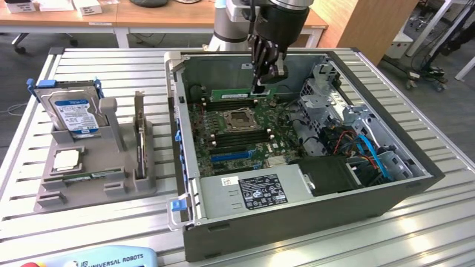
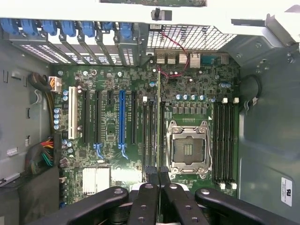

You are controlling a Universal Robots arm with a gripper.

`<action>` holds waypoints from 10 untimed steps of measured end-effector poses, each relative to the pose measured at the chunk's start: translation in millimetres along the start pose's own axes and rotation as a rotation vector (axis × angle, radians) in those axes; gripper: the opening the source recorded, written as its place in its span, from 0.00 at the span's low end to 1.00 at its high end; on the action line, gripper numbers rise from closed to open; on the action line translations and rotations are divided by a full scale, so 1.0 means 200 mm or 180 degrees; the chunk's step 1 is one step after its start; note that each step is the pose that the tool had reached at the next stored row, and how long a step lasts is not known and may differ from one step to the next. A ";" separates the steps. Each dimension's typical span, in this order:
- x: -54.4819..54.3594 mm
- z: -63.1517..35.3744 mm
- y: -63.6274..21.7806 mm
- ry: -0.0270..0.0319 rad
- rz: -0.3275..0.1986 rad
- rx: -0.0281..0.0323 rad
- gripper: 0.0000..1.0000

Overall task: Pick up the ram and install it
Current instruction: 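Insert the ram into the slot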

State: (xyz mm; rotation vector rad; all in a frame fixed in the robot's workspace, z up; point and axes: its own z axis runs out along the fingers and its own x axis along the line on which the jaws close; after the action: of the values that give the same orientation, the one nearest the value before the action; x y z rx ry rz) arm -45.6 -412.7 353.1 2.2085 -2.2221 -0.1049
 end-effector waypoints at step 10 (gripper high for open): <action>0.00 0.052 -0.005 0.0000 0.0000 0.0005 0.11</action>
State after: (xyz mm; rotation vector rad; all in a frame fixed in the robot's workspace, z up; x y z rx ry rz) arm -45.2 -412.7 342.7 2.2094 -2.2229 -0.1033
